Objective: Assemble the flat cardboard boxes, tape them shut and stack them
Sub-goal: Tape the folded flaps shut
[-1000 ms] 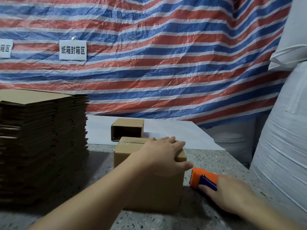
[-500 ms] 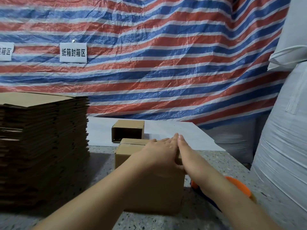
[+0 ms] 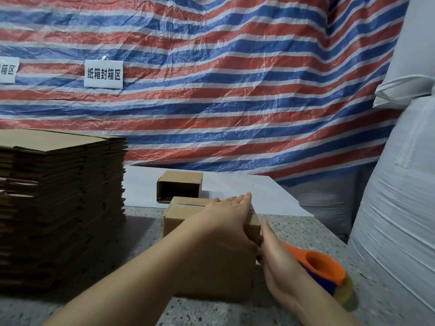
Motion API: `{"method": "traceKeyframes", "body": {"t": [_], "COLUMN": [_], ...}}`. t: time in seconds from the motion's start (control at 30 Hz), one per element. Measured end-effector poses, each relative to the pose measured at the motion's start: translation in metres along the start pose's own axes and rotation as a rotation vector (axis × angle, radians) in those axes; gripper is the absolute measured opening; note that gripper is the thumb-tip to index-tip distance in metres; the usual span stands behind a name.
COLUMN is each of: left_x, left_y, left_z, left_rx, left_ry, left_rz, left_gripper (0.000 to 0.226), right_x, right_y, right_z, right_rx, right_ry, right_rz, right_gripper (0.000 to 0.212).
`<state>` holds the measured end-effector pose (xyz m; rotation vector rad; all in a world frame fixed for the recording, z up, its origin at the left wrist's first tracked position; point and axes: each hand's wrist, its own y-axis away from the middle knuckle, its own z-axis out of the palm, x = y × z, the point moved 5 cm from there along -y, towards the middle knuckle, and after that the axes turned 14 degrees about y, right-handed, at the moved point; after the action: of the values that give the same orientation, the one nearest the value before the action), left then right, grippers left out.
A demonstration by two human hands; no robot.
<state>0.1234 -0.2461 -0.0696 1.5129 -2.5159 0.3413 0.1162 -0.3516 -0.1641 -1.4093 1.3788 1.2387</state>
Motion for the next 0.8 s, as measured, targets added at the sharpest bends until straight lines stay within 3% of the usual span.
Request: {"method": "traceKeyframes", "body": {"t": [0.07, 0.17, 0.27, 0.33, 0.37, 0.43, 0.53, 0.63, 0.73, 0.8], "left_x": [-0.004, -0.016, -0.043, -0.069, -0.081, -0.098, -0.116, -0.123, -0.125, -0.128], "left_y": [0.000, 0.005, 0.015, 0.023, 0.028, 0.040, 0.056, 0.054, 0.047, 0.040], "left_z": [-0.005, -0.031, -0.068, -0.082, -0.082, -0.073, -0.048, -0.038, -0.045, -0.047], "left_rx": [-0.035, 0.002, 0.271, 0.428, 0.425, 0.259, 0.024, 0.009, 0.168, 0.273], "left_ry": [0.139, 0.529, 0.699, 0.666, 0.611, 0.510, 0.597, 0.713, 0.718, 0.858], "left_rz": [-0.019, -0.053, -0.098, -0.254, -0.376, -0.596, -0.808, -0.802, -0.700, -0.592], "left_gripper": [0.118, 0.104, 0.069, 0.056, 0.058, 0.068, 0.092, 0.086, 0.071, 0.067], "right_x": [-0.001, -0.024, -0.053, -0.063, -0.066, -0.068, -0.070, -0.071, -0.077, -0.078], "right_y": [-0.002, -0.009, -0.010, -0.011, -0.010, -0.009, -0.010, -0.010, -0.014, -0.021], "right_z": [-0.004, -0.021, -0.025, -0.019, -0.016, -0.015, -0.019, -0.018, -0.024, -0.029], "right_rx": [-0.041, 0.003, 0.066, 0.051, 0.031, 0.001, -0.040, -0.111, -0.007, 0.084], "right_ry": [-0.026, 0.018, 0.100, 0.193, 0.263, 0.470, 0.637, 0.604, 0.567, 0.438], "right_rz": [0.071, 0.125, 0.142, 0.189, 0.225, 0.292, 0.328, 0.300, 0.212, 0.137], "right_gripper": [0.081, 0.092, 0.086, 0.087, 0.090, 0.098, 0.106, 0.103, 0.091, 0.081]}}
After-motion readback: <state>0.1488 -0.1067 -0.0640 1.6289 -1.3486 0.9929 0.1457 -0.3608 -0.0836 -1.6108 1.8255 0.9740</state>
